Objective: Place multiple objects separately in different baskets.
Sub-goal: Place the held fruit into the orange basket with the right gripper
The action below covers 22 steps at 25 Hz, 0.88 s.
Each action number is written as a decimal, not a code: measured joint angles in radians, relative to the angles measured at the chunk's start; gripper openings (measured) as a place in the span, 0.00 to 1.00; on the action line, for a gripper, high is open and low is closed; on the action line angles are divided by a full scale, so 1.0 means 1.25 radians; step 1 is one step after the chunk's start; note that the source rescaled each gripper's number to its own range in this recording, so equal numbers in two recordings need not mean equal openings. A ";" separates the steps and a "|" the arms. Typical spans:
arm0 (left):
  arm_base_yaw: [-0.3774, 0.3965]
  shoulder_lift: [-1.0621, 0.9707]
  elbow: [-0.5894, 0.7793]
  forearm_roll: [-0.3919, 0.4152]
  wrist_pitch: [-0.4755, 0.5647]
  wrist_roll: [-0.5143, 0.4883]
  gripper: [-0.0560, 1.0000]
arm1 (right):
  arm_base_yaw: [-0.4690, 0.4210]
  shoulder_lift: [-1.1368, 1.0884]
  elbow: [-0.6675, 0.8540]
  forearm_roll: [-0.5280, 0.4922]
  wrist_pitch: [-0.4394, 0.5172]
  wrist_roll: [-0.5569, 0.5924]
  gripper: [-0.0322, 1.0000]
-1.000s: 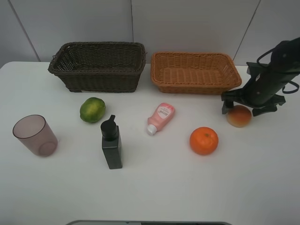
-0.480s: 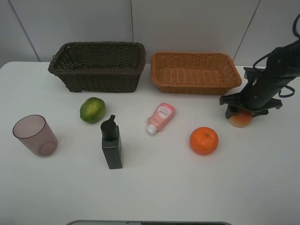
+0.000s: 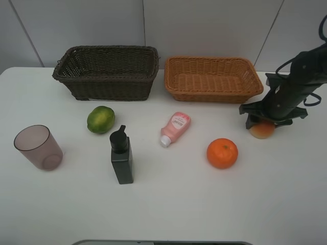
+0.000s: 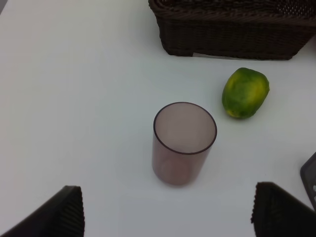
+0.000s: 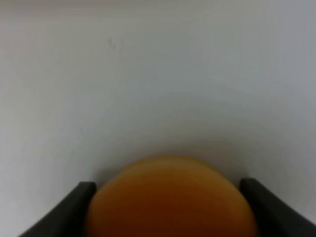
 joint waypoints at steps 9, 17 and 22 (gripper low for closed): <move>0.000 0.000 0.000 0.000 0.000 0.000 0.84 | 0.000 0.000 0.000 0.000 0.000 0.000 0.15; 0.000 0.000 0.000 0.000 0.000 0.000 0.84 | 0.020 -0.086 0.000 0.000 0.050 0.001 0.15; 0.000 0.000 0.000 0.000 0.000 0.000 0.84 | 0.072 -0.176 0.000 0.000 0.128 0.001 0.15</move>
